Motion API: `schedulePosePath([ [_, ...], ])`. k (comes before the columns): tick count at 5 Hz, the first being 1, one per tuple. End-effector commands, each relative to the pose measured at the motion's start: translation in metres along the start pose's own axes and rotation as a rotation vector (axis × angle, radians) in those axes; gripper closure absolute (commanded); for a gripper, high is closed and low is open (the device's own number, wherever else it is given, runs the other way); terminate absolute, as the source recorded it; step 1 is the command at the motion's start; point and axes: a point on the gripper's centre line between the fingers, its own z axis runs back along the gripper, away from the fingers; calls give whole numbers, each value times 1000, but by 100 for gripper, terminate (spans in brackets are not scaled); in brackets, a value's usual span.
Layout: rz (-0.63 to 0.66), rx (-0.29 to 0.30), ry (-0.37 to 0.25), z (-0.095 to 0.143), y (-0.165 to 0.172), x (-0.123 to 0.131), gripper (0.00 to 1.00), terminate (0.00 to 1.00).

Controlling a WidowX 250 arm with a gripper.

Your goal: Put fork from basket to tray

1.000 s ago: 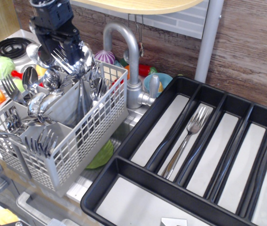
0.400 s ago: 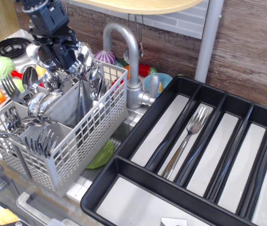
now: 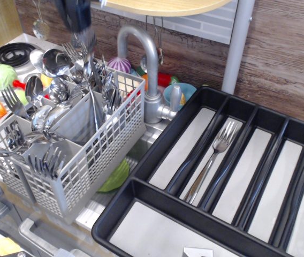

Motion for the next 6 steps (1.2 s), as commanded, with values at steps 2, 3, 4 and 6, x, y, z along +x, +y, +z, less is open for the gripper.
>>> schedulePosePath([
  [2, 197, 93, 9, 109, -69, -26, 100, 0],
  [3, 264, 27, 43, 110, -102, -33, 100, 0],
  [4, 372, -103, 39, 88, -139, -35, 100, 0],
  [6, 477, -294, 82, 44, -156, -29, 100, 0],
])
